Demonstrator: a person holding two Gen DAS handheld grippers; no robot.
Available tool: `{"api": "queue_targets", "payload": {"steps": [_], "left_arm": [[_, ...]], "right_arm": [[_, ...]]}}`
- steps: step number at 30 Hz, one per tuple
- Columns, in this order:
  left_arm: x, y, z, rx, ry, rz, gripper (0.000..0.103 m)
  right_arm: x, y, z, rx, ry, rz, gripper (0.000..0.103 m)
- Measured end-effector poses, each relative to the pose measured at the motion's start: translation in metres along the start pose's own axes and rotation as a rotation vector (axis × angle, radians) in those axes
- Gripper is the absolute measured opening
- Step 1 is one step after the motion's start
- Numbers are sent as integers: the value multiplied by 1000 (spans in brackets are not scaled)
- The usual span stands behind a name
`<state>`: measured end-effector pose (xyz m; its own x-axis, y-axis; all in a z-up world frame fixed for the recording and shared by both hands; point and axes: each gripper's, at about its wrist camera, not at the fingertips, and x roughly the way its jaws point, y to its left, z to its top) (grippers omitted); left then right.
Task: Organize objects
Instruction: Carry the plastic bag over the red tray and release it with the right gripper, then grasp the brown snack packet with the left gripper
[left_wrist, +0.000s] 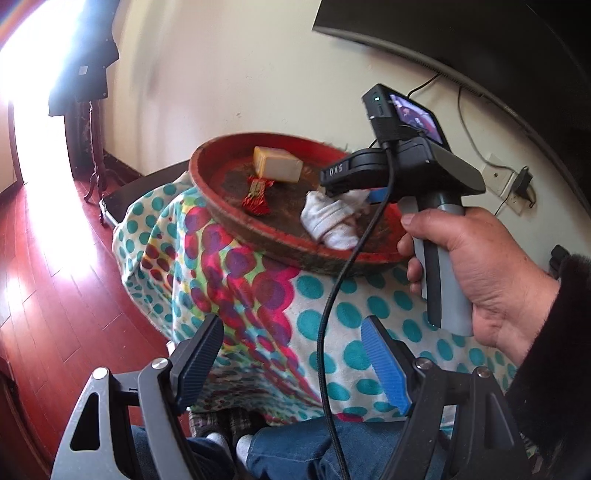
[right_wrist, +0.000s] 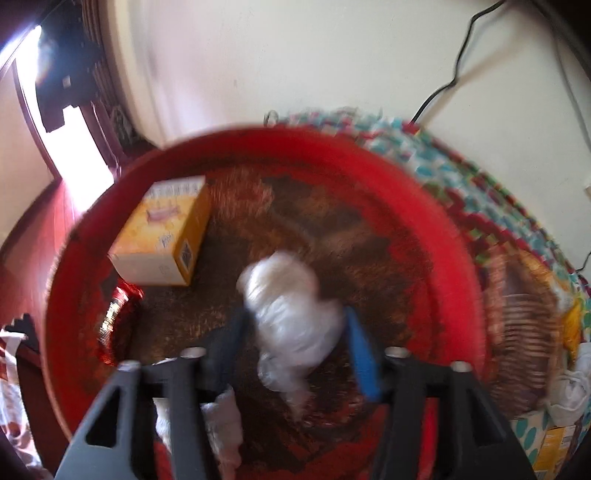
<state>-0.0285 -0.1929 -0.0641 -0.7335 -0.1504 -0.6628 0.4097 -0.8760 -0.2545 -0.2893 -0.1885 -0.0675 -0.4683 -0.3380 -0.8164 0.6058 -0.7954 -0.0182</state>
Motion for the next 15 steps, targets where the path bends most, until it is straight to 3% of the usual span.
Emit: {"api": "queue_targets", "payload": {"steps": [1, 4, 8, 11, 15], "left_arm": [[-4, -1, 0, 4, -17, -8, 79], [-25, -9, 2, 29, -114, -55, 79], [-51, -29, -2, 110, -248, -107, 79], [-53, -39, -4, 129, -252, -141, 79], [-38, -56, -10, 171, -193, -134, 79]], "right_arm": [[-13, -4, 1, 5, -43, -7, 84], [-52, -17, 2, -23, -143, -32, 85], [-95, -66, -16, -41, -226, -252, 89], [-116, -131, -44, 67, -228, -309, 89], [-139, -195, -91, 172, -236, -355, 90]]}}
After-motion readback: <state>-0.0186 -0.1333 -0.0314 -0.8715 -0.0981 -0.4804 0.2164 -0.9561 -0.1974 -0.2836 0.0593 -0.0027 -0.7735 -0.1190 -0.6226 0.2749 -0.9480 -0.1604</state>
